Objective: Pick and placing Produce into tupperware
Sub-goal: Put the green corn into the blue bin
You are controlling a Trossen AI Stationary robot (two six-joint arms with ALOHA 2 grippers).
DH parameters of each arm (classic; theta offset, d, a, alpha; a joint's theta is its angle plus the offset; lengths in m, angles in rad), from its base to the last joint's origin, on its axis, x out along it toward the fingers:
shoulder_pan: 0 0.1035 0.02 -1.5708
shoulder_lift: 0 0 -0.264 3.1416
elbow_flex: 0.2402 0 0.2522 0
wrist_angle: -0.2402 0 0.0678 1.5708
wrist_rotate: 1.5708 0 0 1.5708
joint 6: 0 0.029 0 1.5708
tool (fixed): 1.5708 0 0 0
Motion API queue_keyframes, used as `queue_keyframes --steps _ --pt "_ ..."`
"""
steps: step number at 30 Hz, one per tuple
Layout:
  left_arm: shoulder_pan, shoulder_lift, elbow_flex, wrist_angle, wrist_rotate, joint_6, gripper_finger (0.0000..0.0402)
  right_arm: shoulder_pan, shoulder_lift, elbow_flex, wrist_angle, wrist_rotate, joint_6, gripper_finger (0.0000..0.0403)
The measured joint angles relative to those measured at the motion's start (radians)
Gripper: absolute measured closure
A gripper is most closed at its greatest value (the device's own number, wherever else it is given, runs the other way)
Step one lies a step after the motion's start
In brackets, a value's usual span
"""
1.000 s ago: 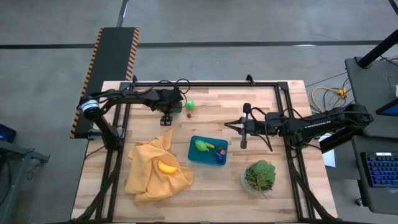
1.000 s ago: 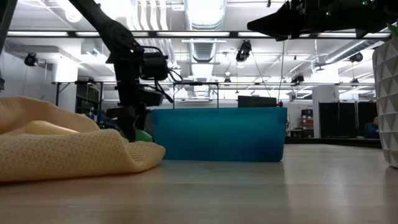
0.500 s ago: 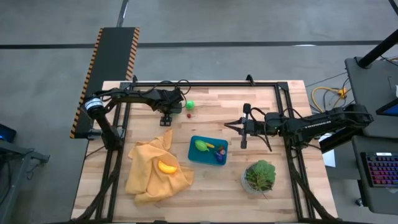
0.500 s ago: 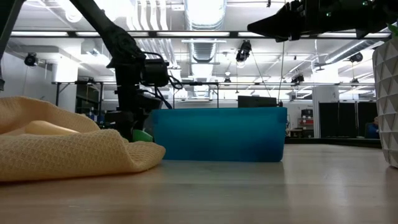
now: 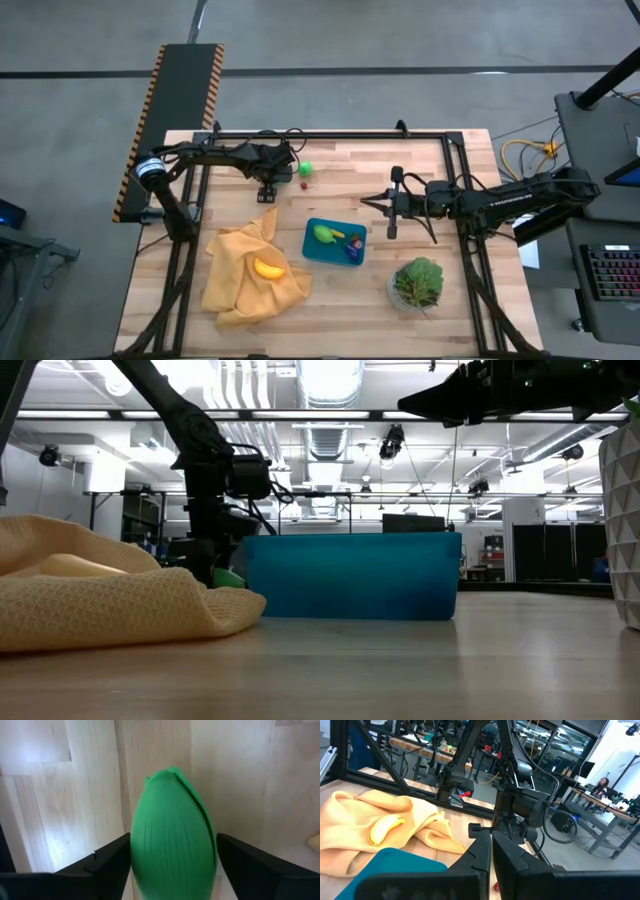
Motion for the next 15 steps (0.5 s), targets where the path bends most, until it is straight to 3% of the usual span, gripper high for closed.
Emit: queue_keyframes --steps 8,15 --pt "0.000 -0.001 -0.001 -0.004 0.002 -0.023 0.0195 0.000 0.000 0.000 0.000 0.002 0.000 0.0394" --pt "0.000 -0.001 0.000 0.003 -0.003 -0.025 0.0203 0.000 0.000 0.000 0.000 0.037 0.000 0.0394"
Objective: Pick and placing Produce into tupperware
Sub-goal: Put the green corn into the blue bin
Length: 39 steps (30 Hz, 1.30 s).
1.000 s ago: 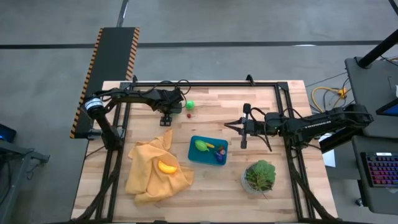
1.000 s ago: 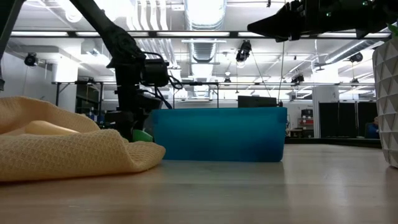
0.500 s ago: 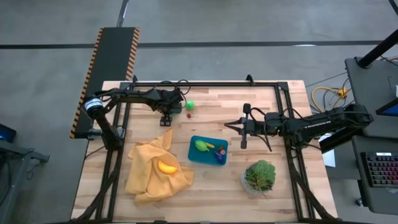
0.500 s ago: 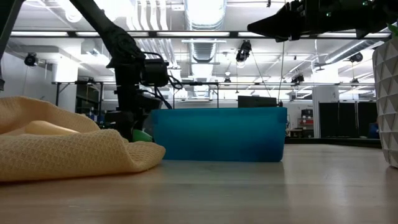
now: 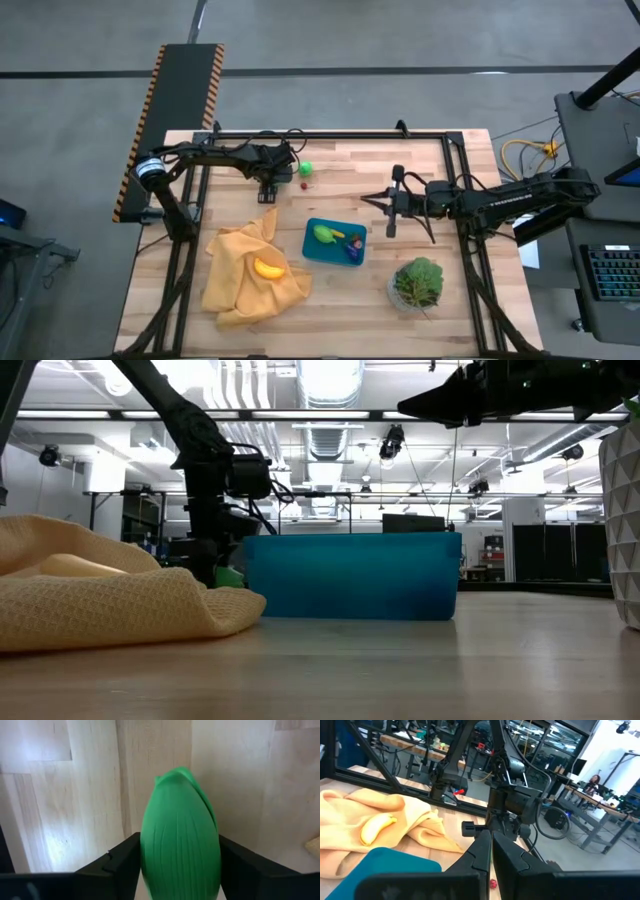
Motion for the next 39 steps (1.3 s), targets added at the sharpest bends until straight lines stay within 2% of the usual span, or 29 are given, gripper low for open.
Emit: queue_keyframes --steps 14,17,22,27,32,39 --pt "0.000 -0.028 0.021 0.007 0.009 -0.056 0.0201 0.000 0.000 0.000 0.001 0.017 -0.008 0.0394" --pt "-0.005 -0.037 0.032 0.008 0.044 -0.088 0.0201 0.000 0.000 0.000 0.001 0.018 -0.007 0.0394" --pt "-0.008 -0.078 0.050 0.026 0.176 -0.148 0.0201 0.000 0.000 0.000 0.001 0.069 -0.003 0.0394" --pt "-0.014 -0.136 0.052 0.072 0.255 -0.230 0.0201 0.000 0.000 0.000 -0.004 0.085 0.000 0.0394" --pt "-0.069 -0.165 0.051 0.162 0.321 -0.298 0.0201 0.000 0.000 0.000 -0.004 0.096 0.000 0.0394" --pt "-0.206 -0.166 0.062 0.275 0.332 -0.341 0.0201 0.000 0.000 0.000 -0.005 0.096 0.000 0.0394"
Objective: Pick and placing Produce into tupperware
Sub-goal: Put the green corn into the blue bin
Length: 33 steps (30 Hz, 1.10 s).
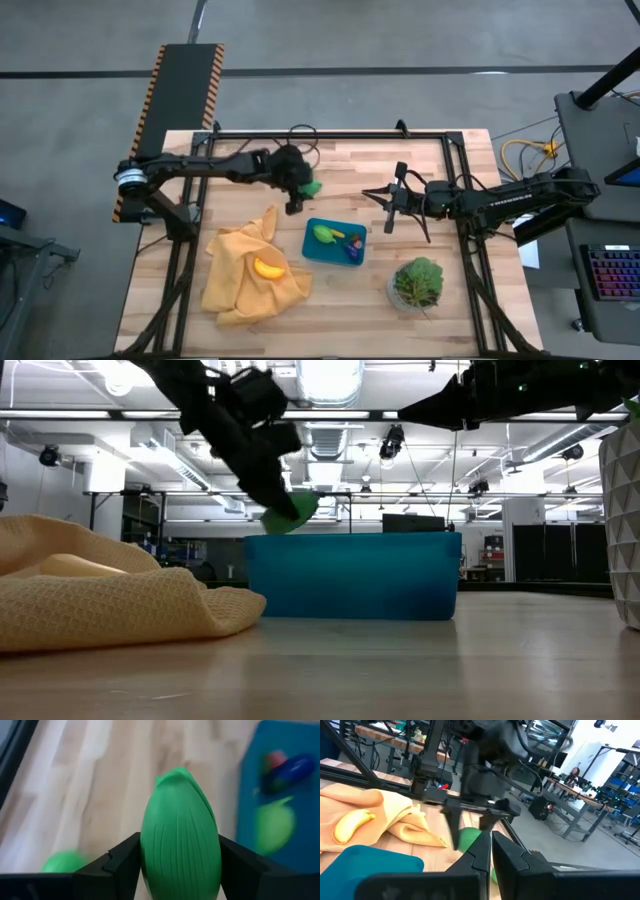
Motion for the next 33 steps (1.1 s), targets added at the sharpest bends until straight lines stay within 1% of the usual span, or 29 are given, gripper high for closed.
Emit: queue_keyframes --steps 5,10,12,16,24,30,33 --pt "-0.090 0.000 0.004 0.073 0.001 -0.006 0.0201 0.000 0.000 0.000 0.000 0.001 0.000 0.0394" --pt "-0.154 0.000 0.018 0.130 0.000 -0.076 0.0201 0.000 0.000 0.000 0.000 0.004 0.000 0.0394" --pt "-0.175 0.000 0.017 0.154 0.000 -0.082 0.0200 0.000 0.000 0.000 0.000 0.006 0.000 0.0394" --pt "-0.206 0.009 0.014 0.186 -0.001 -0.126 0.0200 0.000 0.000 0.000 0.000 0.007 0.000 0.0394" --pt "-0.255 0.054 0.007 0.199 -0.004 -0.209 0.0200 0.000 0.000 0.000 0.000 0.007 0.008 0.0394" --pt "-0.293 0.092 0.007 0.242 -0.003 -0.237 0.0201 0.000 0.000 0.000 0.000 0.008 0.008 0.0394" --pt "-0.314 0.103 0.004 0.237 -0.003 -0.254 0.0200 0.000 0.000 0.000 0.000 0.008 0.009 0.0394"
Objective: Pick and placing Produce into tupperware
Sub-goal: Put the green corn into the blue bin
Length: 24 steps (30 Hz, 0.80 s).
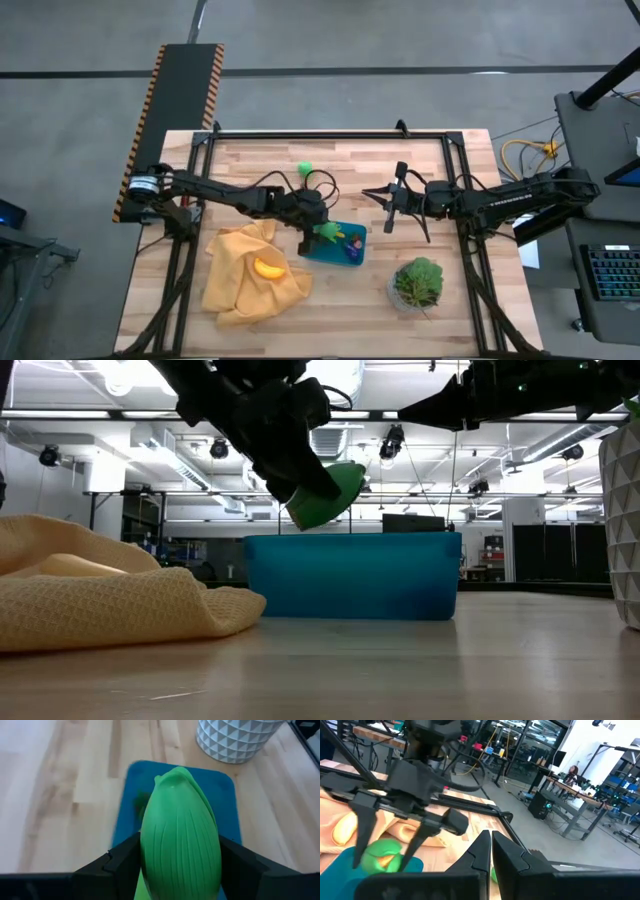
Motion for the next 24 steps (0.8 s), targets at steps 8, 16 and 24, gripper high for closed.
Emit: queue_keyframes --steps 8,16,24 --pt "-0.049 0.029 -0.014 0.001 0.003 -0.035 0.0201 0.000 0.000 0.000 -0.001 0.000 0.013 0.0394" --pt "-0.080 0.032 -0.016 0.001 0.002 -0.044 0.0200 0.000 0.000 0.000 -0.021 0.000 0.026 0.0394" --pt "-0.090 0.032 -0.049 -0.016 -0.001 -0.086 0.0201 0.000 0.000 0.000 -0.023 0.000 0.026 0.0394"
